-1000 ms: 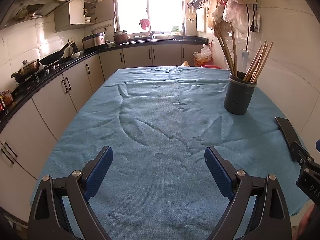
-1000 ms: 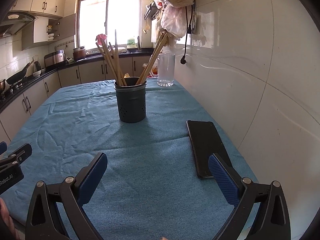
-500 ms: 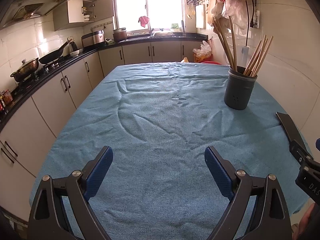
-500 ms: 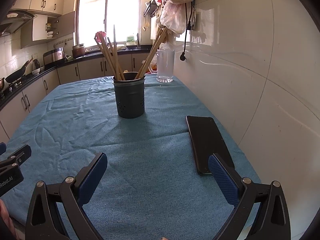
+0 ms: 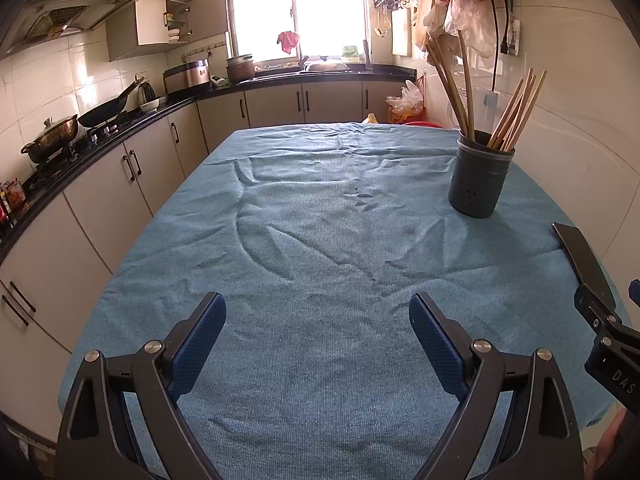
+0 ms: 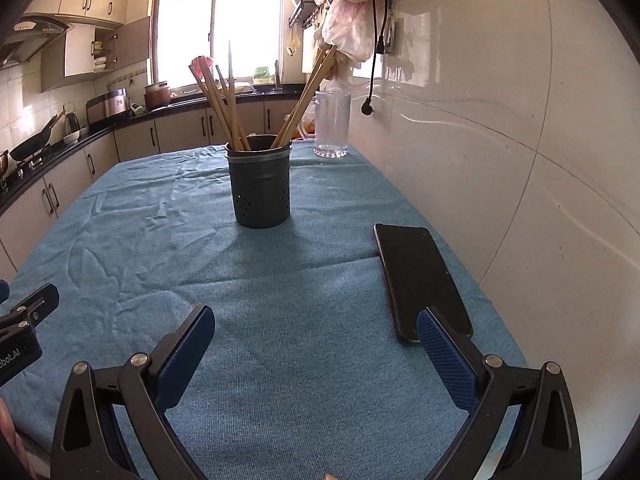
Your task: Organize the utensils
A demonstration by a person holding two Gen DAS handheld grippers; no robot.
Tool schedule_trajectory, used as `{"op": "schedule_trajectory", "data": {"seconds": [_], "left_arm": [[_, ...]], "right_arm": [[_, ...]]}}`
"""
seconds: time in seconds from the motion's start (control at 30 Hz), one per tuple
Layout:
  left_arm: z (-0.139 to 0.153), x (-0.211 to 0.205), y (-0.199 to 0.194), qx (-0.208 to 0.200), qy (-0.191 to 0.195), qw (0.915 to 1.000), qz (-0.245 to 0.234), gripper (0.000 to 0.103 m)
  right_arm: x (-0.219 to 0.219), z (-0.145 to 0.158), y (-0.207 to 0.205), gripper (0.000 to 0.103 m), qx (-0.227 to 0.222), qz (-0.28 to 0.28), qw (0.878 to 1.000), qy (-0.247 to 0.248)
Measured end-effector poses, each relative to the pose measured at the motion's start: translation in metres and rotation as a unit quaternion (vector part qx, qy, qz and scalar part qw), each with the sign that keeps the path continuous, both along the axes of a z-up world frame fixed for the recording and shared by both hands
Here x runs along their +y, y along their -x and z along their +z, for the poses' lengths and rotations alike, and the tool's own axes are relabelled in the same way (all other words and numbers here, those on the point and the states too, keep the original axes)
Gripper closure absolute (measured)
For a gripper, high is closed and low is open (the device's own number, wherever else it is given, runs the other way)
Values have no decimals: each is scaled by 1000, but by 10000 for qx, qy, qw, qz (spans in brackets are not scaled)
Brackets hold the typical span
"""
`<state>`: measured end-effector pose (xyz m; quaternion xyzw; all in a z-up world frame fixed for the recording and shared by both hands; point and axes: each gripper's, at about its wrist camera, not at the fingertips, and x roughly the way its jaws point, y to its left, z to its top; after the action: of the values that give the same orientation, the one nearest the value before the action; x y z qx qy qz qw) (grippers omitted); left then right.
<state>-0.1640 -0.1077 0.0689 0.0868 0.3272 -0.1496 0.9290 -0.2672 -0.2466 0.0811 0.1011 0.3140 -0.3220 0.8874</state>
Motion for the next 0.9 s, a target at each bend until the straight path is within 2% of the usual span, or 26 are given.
{"op": "schedule_trajectory", "data": {"seconds": [0.9], "left_arm": [[-1, 1, 5, -1, -1, 10000, -21, 11]], "right_arm": [[4, -1, 3, 0, 39, -14, 10000, 30]]}}
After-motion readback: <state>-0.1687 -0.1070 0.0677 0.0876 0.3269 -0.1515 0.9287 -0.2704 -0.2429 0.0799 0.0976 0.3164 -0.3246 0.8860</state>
